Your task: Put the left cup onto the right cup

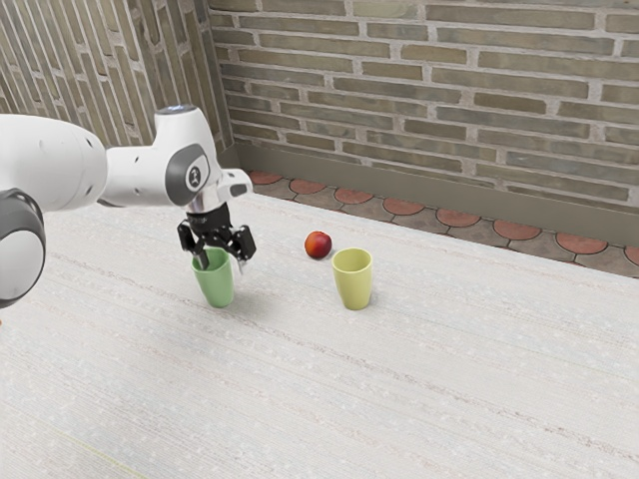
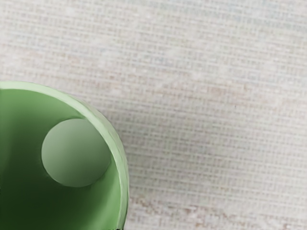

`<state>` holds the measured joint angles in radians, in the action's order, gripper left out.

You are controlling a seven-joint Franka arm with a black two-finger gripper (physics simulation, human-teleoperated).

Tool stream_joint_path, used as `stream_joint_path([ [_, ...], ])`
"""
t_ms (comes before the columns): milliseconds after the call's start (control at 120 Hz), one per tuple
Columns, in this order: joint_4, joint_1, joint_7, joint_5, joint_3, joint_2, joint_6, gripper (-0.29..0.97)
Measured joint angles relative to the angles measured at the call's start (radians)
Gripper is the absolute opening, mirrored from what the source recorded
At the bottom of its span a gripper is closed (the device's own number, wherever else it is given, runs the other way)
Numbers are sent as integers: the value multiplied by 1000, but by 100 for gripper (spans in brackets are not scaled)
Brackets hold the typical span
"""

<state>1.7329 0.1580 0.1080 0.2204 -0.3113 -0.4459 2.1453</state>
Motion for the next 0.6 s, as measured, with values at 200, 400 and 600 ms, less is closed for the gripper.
stream_joint_path([
  [200,-38,-6,-3,-1,0,-31,1,65],
  [400,-59,-8,-7,1,1,-85,8,64],
  [600,-71,-8,-16,0,0,-83,7,25],
])
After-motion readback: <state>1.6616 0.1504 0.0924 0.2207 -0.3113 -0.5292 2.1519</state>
